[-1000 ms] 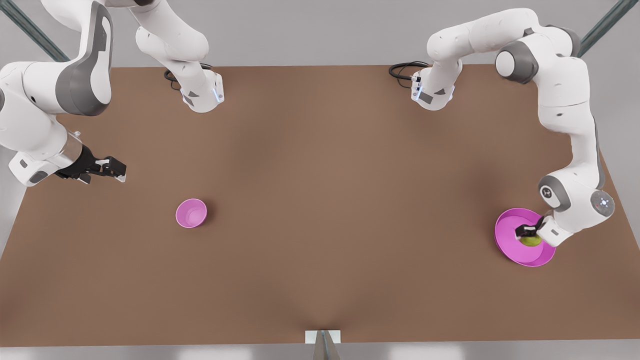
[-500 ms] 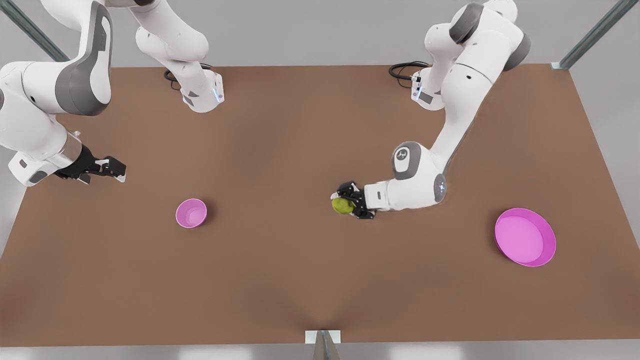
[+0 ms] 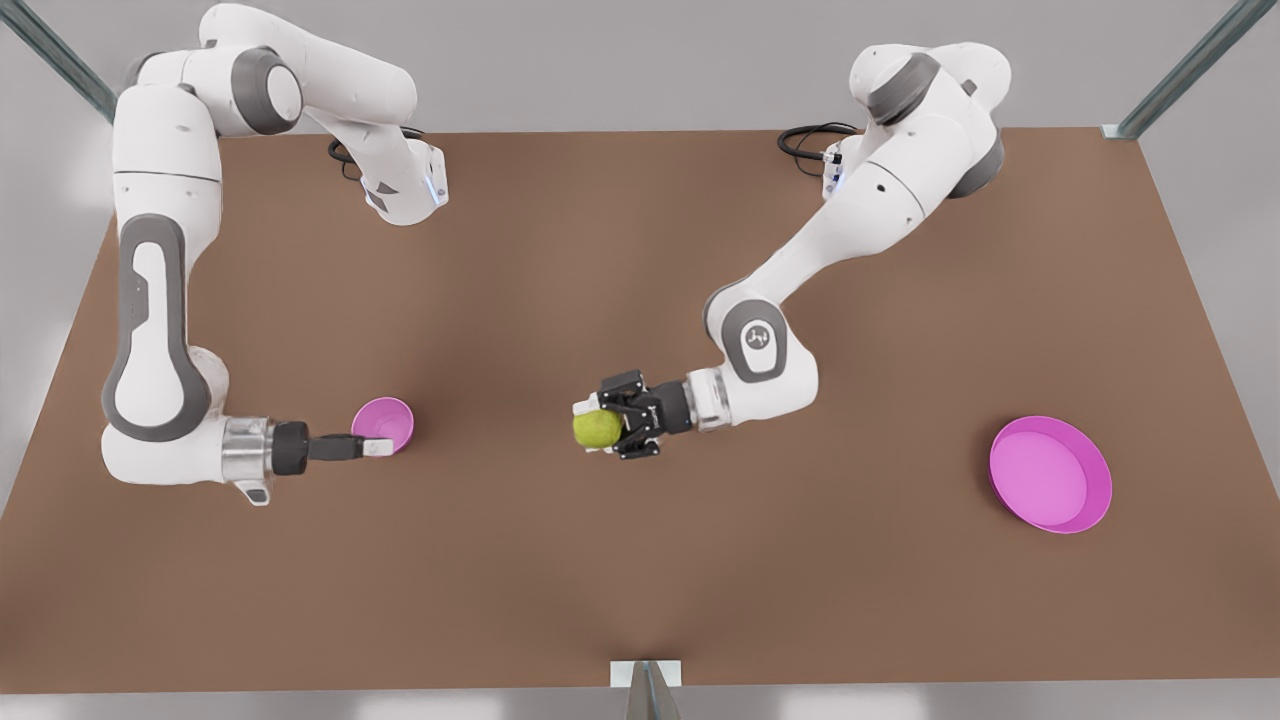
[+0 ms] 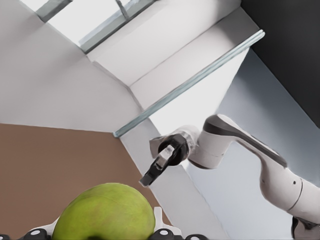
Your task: Use the left arm to pick up the apple from the plate, transfer it to the gripper of the right arm, and then use the right arm to place it into the bowl
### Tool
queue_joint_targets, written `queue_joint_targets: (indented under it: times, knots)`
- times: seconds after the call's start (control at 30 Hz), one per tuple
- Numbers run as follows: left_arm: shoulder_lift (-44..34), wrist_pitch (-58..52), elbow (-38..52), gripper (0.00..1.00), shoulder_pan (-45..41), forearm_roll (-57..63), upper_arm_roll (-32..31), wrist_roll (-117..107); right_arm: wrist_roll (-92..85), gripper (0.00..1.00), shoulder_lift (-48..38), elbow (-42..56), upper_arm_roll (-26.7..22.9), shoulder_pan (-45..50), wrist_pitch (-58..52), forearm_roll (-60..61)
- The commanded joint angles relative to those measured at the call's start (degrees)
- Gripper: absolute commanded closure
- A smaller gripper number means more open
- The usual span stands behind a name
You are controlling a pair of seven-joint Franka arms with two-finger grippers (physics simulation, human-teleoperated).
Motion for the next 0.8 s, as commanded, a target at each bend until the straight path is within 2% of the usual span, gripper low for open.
queue_joint_targets:
  times: [0.0, 0.17, 0.3, 0.53, 0.57, 0.77]
  knots:
    - [1.6, 0.2, 1.7, 0.24, -0.2, -1.7, -1.2, 44.7, -24.0, 0.00, 2.2, 0.1, 0.2, 0.7, 0.3, 11.8]
    - [5.4, 0.3, 5.3, 0.23, -2.6, -1.7, -1.1, 45.4, -24.2, 0.00, 2.7, 0.1, 1.6, 5.4, 4.6, 13.9]
    - [6.1, 0.4, 5.6, 0.23, -3.0, -1.7, -1.1, 45.3, -23.7, 0.00, 2.8, 1.7, 1.7, 11.7, 13.3, 13.9]
    - [6.7, 0.4, 5.6, 0.23, -3.3, -1.7, -1.1, 45.3, -22.7, 0.00, 4.4, 1.5, 4.7, 13.4, 13.7, 14.1]
    - [6.7, 0.4, 5.7, 0.23, -3.4, -1.7, -1.1, 45.3, -23.2, 0.00, 5.2, 1.4, 4.8, 14.4, 13.7, 18.7]
    - [7.0, 0.4, 5.7, 0.23, -3.5, -1.7, -1.1, 45.3, -24.0, 0.00, 5.7, 0.9, 4.9, 16.0, 13.4, 19.3]
